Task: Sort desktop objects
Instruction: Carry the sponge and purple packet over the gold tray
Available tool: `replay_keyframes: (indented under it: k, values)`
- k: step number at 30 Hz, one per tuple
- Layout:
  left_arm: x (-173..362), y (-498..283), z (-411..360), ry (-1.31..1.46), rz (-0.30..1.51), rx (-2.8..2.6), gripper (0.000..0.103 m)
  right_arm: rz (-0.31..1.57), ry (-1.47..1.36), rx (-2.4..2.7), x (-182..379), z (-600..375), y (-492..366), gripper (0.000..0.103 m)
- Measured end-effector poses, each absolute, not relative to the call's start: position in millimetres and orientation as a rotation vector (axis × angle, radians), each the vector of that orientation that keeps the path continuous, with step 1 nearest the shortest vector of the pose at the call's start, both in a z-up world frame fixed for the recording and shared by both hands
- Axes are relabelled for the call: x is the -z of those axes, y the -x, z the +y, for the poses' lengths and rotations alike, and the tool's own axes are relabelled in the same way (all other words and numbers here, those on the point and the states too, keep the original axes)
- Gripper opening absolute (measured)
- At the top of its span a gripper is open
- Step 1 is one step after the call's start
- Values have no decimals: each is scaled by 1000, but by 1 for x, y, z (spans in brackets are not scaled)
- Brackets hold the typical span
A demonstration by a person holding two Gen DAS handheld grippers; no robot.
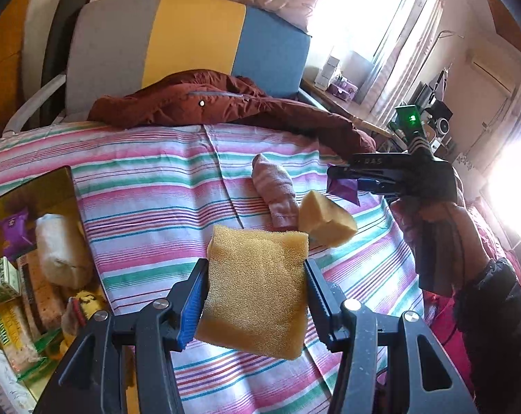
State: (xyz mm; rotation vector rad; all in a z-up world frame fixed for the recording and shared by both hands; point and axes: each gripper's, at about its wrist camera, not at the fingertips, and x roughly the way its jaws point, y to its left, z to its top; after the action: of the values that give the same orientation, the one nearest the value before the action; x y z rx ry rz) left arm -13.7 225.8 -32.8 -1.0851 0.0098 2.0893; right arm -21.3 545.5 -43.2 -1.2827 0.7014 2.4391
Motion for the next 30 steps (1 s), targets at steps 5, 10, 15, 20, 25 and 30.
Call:
replay_keyframes:
  k: [5, 10, 15, 20, 25, 30]
  values:
    - [25, 10, 212, 1061, -5, -2119, 54, 702, 1232, -2513, 24, 531, 17, 47]
    - [14, 8, 187, 1029, -15, -2190, 54, 691, 1189, -2631, -4, 495, 8, 47]
    - [3, 13, 146, 1004, -54, -2312, 54, 636, 1222, -2783, -17, 432, 16, 47]
    - [-2, 19, 105, 996, -48, -2473, 54, 622, 1286, -2923, -20, 366, 34, 47]
    - [-3, 24, 64, 988, -61, -2610, 54, 609, 1366, -3029, -19, 302, 61, 47]
    - [3, 28, 36, 1004, -64, -2712, 54, 572, 1448, -3100, -19, 244, 85, 47]
